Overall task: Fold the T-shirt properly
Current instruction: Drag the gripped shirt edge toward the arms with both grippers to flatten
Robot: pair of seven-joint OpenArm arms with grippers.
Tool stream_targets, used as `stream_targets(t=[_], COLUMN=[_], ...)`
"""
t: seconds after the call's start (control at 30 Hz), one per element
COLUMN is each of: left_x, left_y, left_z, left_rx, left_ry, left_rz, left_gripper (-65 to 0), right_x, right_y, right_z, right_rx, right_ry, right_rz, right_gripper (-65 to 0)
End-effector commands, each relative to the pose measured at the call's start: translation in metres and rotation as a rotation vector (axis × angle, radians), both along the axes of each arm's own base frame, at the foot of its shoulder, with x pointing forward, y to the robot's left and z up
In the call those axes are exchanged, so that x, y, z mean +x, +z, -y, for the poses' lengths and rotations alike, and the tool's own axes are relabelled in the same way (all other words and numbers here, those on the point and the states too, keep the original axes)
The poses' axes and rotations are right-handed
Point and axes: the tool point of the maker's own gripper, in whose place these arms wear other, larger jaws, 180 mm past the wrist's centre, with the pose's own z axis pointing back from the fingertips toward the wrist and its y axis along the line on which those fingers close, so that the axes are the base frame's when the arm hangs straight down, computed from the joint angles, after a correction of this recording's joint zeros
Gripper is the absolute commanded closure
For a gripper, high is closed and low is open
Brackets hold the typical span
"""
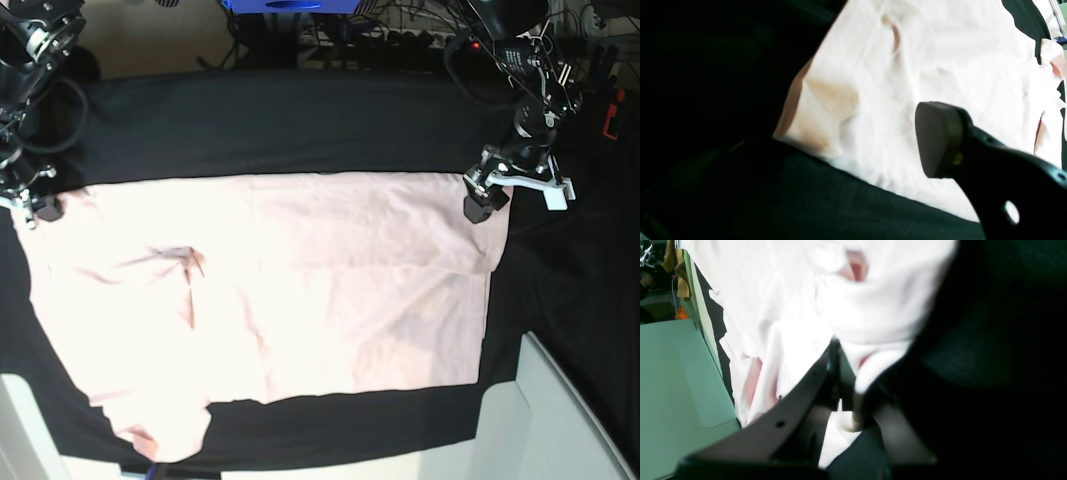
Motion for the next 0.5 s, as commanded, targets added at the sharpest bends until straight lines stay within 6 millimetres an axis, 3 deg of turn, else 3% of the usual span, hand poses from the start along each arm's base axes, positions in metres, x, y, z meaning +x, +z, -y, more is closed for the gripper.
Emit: stream_targets(t=[0.0, 0.1, 0.3, 0.37, 0.47], left_x=[0.002, 0.002, 0.003, 0.004, 0.002], left_y=[0.002, 0.002, 0.002, -0.003, -0.017], left_z=[-0.001, -0.001, -0.001, 0.002, 0.007], left_rx=[0.006, 0.006, 0.006, -0.013, -0.049], left_ry=[-0.009, -0.009, -0.008, -0.007, -0.001], left_rz=[-0.003, -0.003, -0.003, -0.014, -0.044], left_gripper=[-57.1, -53.4, -19.7, -14.8, -13.1], right_x=[0.011, 0.011, 0.011, 0.011, 0.011], right_y=[0.015, 0.015, 0.015, 0.014, 0.014], right_z=[0.014, 0.014, 0.012, 0.011, 0.011], right_rx=[-0.035, -0.035, -0.032, -0.03, -0.03], right_ry=[-0.001, -0.001, -0.001, -0.001, -0.001], right_rz=[0.046, 0.046, 0.046, 0.046, 0.046], right_gripper=[0.0, 0.0, 0.0, 0.0, 0.0])
